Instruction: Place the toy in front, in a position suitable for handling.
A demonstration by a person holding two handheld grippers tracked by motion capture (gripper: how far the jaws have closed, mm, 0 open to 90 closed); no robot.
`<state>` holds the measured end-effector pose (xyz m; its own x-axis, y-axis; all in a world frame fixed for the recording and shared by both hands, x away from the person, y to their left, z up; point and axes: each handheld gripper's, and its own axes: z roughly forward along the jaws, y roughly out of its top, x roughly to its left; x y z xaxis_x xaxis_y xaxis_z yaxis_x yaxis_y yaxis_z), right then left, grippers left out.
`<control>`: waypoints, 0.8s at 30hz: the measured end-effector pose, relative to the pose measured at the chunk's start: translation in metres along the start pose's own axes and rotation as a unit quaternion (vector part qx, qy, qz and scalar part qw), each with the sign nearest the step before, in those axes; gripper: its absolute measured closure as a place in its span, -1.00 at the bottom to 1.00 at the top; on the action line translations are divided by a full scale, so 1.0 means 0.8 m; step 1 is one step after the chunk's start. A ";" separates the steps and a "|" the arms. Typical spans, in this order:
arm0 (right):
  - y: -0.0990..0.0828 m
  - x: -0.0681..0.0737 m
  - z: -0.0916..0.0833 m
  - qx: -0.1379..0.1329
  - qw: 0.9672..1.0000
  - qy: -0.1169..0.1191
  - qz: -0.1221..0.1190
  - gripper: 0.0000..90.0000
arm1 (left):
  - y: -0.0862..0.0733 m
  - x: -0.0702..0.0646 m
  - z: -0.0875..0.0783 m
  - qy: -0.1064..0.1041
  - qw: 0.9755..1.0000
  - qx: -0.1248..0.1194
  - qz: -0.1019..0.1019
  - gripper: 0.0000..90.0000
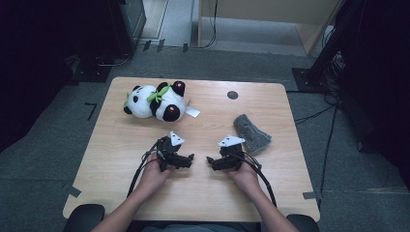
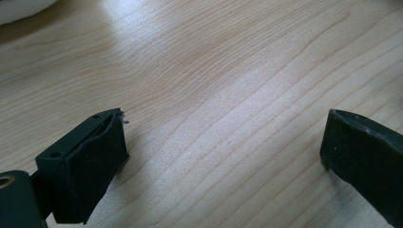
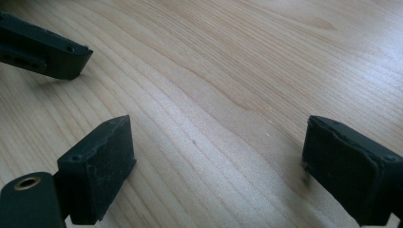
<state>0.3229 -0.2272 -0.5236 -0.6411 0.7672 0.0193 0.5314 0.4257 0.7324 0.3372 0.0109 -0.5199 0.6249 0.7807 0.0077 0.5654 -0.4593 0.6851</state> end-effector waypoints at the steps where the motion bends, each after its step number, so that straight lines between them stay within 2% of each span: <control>1: 0.000 0.000 0.000 0.000 1.000 0.000 0.000 -0.77 | 0.000 0.000 0.000 0.000 1.000 0.000 0.000 -0.97; 12: 0.000 0.000 -0.001 0.002 1.000 -0.001 0.002 -0.77 | -0.001 -0.001 -0.001 -0.001 1.000 -0.001 0.000 -0.97; 24: -0.002 -0.001 -0.002 0.001 1.000 -0.005 0.005 -0.77 | -0.002 0.001 -0.002 -0.010 1.000 0.000 0.010 -0.97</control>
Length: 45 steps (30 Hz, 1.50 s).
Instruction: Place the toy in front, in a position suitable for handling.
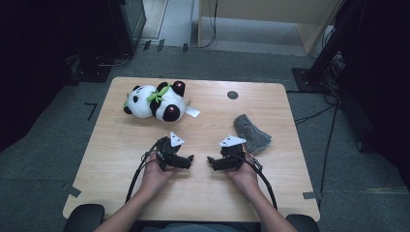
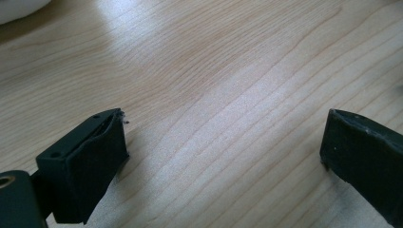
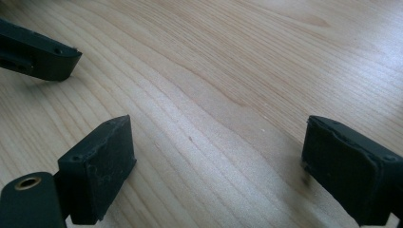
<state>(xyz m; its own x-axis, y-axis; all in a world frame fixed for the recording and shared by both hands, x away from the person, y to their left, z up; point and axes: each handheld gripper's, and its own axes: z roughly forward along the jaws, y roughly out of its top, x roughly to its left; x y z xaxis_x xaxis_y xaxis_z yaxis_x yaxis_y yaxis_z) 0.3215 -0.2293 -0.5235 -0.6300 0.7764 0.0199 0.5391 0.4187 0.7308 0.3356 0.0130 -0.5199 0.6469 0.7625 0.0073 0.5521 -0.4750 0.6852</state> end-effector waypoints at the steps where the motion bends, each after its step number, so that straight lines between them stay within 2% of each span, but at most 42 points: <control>1: 0.000 0.000 0.000 0.000 1.000 0.000 0.000 -0.77 | 0.000 0.000 0.000 -0.002 1.000 0.000 0.002 -0.97; 4: 0.000 0.000 0.000 -0.001 1.000 0.001 0.000 -0.76 | 0.000 0.002 -0.002 -0.006 1.000 -0.003 0.007 -0.93; 7: -0.001 0.000 -0.001 -0.002 1.000 0.000 0.003 -0.71 | -0.001 0.002 -0.006 -0.013 1.000 -0.009 0.016 -0.66; 9: -0.002 -0.001 -0.002 -0.006 1.000 -0.002 0.005 -0.66 | -0.001 0.001 -0.007 -0.019 1.000 -0.008 0.023 -0.64; 11: -0.002 -0.001 -0.003 -0.008 1.000 -0.002 0.009 -0.64 | 0.000 0.001 -0.011 -0.018 0.999 -0.015 0.036 -0.42; 12: -0.002 -0.001 -0.003 -0.008 1.000 -0.002 0.009 -0.64 | 0.000 0.001 -0.011 -0.018 0.999 -0.015 0.036 -0.41; 14: 0.001 -0.002 -0.005 0.000 1.000 -0.003 0.015 -0.50 | 0.001 0.002 -0.016 -0.026 0.999 -0.025 0.038 -0.41; 16: 0.003 -0.005 -0.009 0.000 1.000 -0.001 0.028 -0.45 | 0.003 0.005 -0.019 -0.027 0.998 -0.027 0.041 -0.40; 18: 0.004 -0.009 -0.012 -0.007 0.999 0.003 0.040 -0.44 | 0.006 0.009 -0.023 -0.035 0.998 -0.032 0.036 -0.40; 25: 0.010 -0.015 -0.025 -0.022 0.999 0.003 0.036 -0.41 | 0.012 0.024 -0.034 -0.048 0.998 -0.031 0.020 -0.40; 29: 0.013 -0.016 -0.031 -0.032 0.999 -0.001 0.030 -0.40 | 0.019 0.039 -0.046 -0.076 0.996 -0.037 0.001 -0.39; 33: 0.014 -0.017 -0.031 -0.025 0.999 0.005 0.033 -0.40 | 0.023 0.051 -0.057 -0.070 0.997 -0.043 0.007 -0.31; 35: 0.014 -0.017 -0.031 -0.023 0.999 0.005 0.032 -0.40 | 0.024 0.055 -0.059 -0.070 0.997 -0.043 0.002 -0.30; 36: 0.013 -0.016 -0.030 -0.022 0.999 0.006 0.030 -0.36 | 0.027 0.064 -0.063 -0.080 0.996 -0.046 -0.008 -0.30; 37: 0.013 -0.016 -0.030 -0.022 0.999 0.006 0.030 -0.36 | 0.027 0.064 -0.063 -0.080 0.996 -0.046 -0.008 -0.29; 41: 0.010 -0.013 -0.025 -0.014 0.999 0.009 0.032 -0.33 | 0.034 0.074 -0.071 -0.075 0.996 -0.049 -0.011 -0.28; 42: 0.008 -0.012 -0.023 -0.009 1.000 0.011 0.025 -0.32 | 0.037 0.080 -0.075 -0.071 0.996 -0.051 -0.010 -0.28; 45: 0.006 -0.011 -0.022 -0.007 1.000 0.014 0.024 -0.30 | 0.043 0.091 -0.081 -0.066 0.997 -0.048 -0.011 -0.28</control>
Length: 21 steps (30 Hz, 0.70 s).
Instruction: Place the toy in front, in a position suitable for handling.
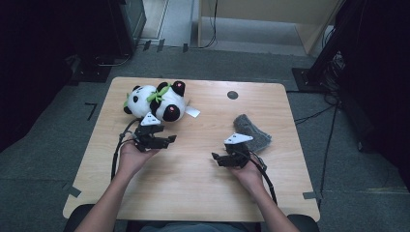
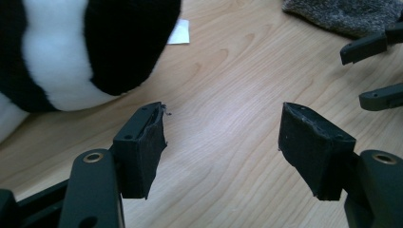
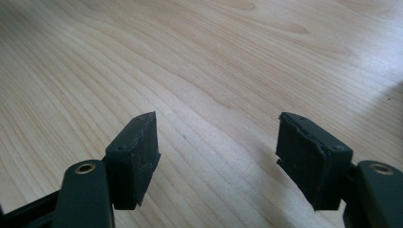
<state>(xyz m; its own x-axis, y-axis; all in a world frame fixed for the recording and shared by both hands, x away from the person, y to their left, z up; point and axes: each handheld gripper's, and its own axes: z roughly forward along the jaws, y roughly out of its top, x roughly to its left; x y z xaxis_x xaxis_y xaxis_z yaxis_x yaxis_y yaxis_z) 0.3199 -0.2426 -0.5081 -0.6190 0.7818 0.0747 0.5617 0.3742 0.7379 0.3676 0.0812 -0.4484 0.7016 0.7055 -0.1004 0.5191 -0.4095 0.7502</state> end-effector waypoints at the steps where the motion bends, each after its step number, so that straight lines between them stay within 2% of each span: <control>1: -0.001 0.001 0.001 0.002 1.000 -0.001 -0.001 -0.30 | 0.002 0.003 -0.003 0.004 1.000 -0.006 0.001 -0.28; 7: -0.004 0.002 0.003 0.005 1.000 -0.005 -0.005 -0.28 | 0.014 0.021 -0.017 0.025 1.000 -0.014 0.005 -0.22; 11: -0.005 0.003 0.005 0.010 1.000 -0.006 -0.007 -0.27 | 0.020 0.030 -0.016 0.026 1.000 -0.007 0.008 -0.22; 16: -0.007 0.004 0.008 0.016 1.000 -0.011 -0.012 -0.27 | 0.026 0.042 -0.012 0.022 1.000 0.000 -0.006 -0.21; 21: -0.009 0.005 0.008 0.015 1.000 -0.016 -0.022 -0.27 | 0.037 0.058 -0.013 0.027 0.999 -0.011 -0.011 -0.20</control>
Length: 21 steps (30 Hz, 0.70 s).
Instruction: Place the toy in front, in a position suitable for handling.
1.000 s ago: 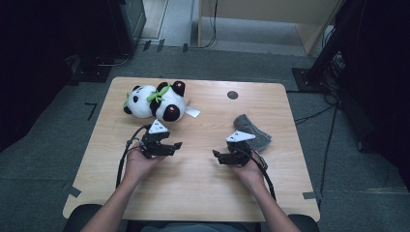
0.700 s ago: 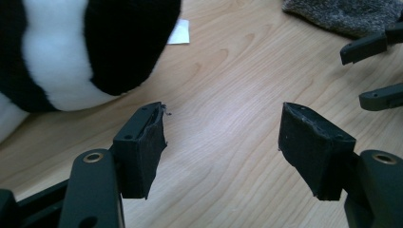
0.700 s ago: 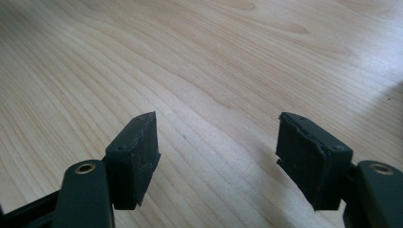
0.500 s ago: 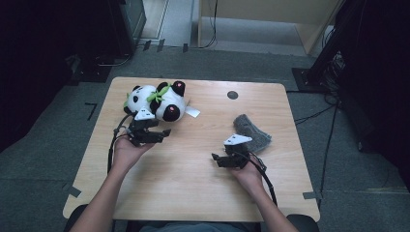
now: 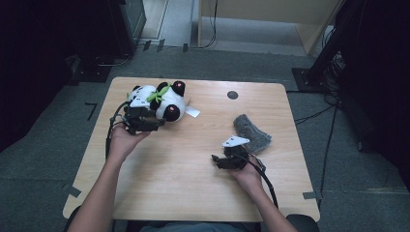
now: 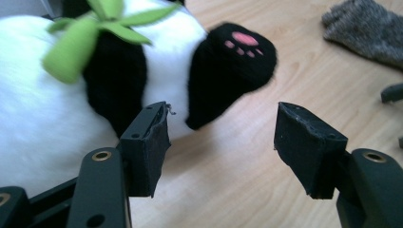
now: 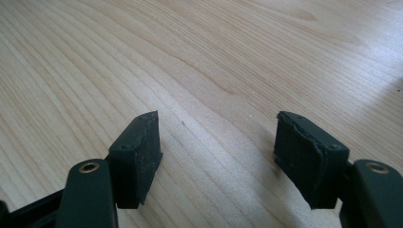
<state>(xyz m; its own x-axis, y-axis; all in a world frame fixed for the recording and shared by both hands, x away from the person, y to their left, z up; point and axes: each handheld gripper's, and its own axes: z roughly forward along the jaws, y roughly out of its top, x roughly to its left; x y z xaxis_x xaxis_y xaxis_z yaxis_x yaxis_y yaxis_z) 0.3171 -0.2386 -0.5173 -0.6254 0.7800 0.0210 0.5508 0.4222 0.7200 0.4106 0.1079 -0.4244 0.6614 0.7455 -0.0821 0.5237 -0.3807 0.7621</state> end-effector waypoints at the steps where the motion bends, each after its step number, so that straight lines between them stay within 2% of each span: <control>1: -0.001 0.000 0.000 -0.003 1.000 0.001 -0.001 -0.27 | 0.001 0.003 0.001 0.000 1.000 0.002 -0.002 -0.19; 3: -0.004 0.000 0.000 -0.012 1.000 0.003 -0.003 -0.28 | 0.002 0.007 0.001 0.005 1.000 0.005 -0.001 -0.19; 5: -0.009 -0.001 0.000 -0.025 1.000 0.006 -0.004 -0.28 | 0.003 0.012 0.002 0.003 1.000 0.002 -0.009 -0.19; 8: -0.009 -0.001 0.000 -0.025 1.000 0.006 -0.004 -0.29 | 0.008 0.020 0.000 0.010 1.000 0.000 -0.015 -0.18; 15: -0.008 -0.001 0.001 -0.026 1.000 0.006 -0.006 -0.31 | 0.030 0.030 -0.003 0.020 1.000 -0.005 -0.008 -0.20; 17: -0.008 -0.001 0.001 -0.025 1.000 0.006 -0.005 -0.32 | 0.035 0.032 -0.003 0.033 0.999 -0.005 0.000 -0.21; 21: -0.008 -0.001 0.001 -0.025 1.000 0.006 -0.005 -0.32 | 0.043 0.039 0.000 0.039 0.999 -0.005 0.003 -0.23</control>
<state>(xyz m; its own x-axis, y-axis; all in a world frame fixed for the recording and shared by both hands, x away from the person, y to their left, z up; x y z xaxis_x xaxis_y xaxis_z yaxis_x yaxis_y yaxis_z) 0.3145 -0.2414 -0.5225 -0.6370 0.7705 0.0220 0.5167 0.4056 0.7540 0.4492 0.1180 -0.4004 0.6201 0.7841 -0.0280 0.5142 -0.3791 0.7693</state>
